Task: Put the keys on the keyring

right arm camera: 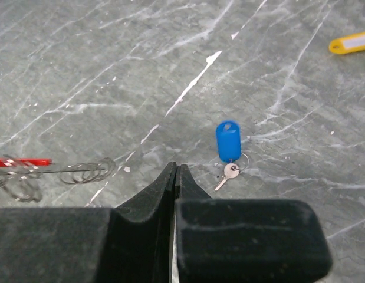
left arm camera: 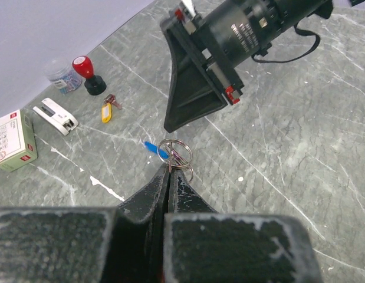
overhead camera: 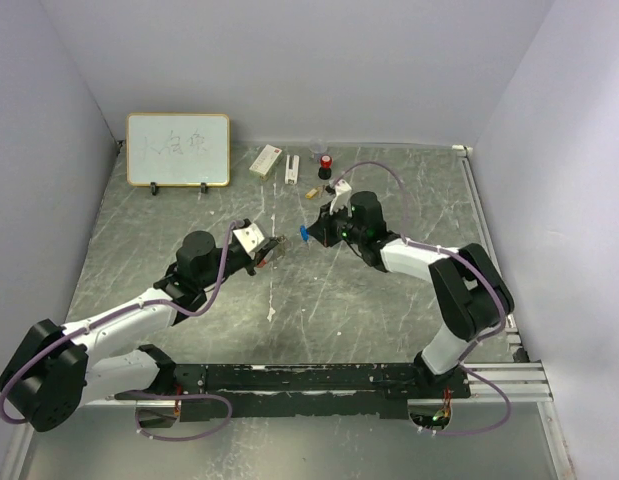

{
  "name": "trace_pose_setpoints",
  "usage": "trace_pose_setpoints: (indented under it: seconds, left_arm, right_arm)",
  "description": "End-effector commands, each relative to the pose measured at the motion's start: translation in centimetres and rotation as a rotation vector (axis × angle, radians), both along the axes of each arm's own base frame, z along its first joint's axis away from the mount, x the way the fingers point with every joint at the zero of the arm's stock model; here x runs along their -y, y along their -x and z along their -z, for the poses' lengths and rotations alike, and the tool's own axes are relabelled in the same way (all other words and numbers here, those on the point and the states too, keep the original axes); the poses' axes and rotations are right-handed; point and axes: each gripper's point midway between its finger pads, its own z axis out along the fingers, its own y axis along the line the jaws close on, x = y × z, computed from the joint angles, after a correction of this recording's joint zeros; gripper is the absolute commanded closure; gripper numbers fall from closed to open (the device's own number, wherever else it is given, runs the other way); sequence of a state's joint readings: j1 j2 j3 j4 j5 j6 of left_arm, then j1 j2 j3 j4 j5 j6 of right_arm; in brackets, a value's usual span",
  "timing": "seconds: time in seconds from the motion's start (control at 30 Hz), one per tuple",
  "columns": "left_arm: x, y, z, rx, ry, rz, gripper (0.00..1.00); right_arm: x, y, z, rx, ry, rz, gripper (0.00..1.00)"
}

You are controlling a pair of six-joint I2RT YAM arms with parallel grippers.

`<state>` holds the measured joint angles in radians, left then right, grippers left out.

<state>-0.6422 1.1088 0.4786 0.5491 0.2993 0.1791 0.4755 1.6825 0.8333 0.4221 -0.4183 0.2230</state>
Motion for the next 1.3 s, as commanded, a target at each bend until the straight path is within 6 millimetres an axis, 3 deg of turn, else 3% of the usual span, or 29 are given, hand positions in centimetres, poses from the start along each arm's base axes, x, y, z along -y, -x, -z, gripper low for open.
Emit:
trace_pose_setpoints:
  seconds: [0.0, 0.13, 0.27, 0.33, 0.5, 0.67, 0.77, 0.8, 1.1, 1.27]
  left_arm:
    - [0.4, -0.2, -1.6, 0.044, 0.038, 0.016, 0.93]
    - [0.3, -0.2, -1.6, 0.042, 0.041, 0.011, 0.93]
    - [0.3, -0.3, -1.6, 0.041, 0.040, 0.011, 0.93]
    - [0.3, -0.2, -1.6, 0.041, 0.039, 0.012, 0.93]
    - [0.2, -0.2, -1.7, 0.043, 0.040, 0.010, 0.93]
    - [0.2, -0.2, -1.8, 0.045, 0.039, 0.007, 0.93]
    - [0.2, -0.2, -1.7, 0.044, 0.040, 0.008, 0.93]
    - [0.2, -0.2, -1.6, 0.042, 0.039, 0.008, 0.93]
    - [0.0, -0.2, -1.6, 0.044, 0.039, 0.000, 0.93]
    - [-0.2, -0.2, -1.7, 0.047, 0.036, -0.007, 0.93]
  right_arm:
    - [0.8, -0.1, -1.5, 0.074, 0.022, 0.040, 1.00]
    - [1.5, -0.7, -0.4, 0.016, 0.081, 0.092, 0.99]
    - [1.7, -1.3, 1.9, -0.057, 0.122, 0.122, 0.67]
    - [1.5, -1.5, 3.4, -0.099, 0.139, 0.119, 0.60]
    - [1.3, -2.2, 6.0, -0.204, 0.163, 0.164, 0.59]
    - [0.4, -3.3, 5.4, -0.196, 0.125, 0.177, 0.58]
    - [0.9, -4.0, 5.6, -0.167, 0.155, 0.196, 0.58]
    - [0.0, -3.5, 5.6, -0.153, 0.174, 0.178, 0.58]
    - [-1.5, -4.0, 7.0, -0.079, 0.360, 0.183, 0.58]
    - [-1.2, -3.9, 7.4, -0.060, 0.425, 0.229, 0.58]
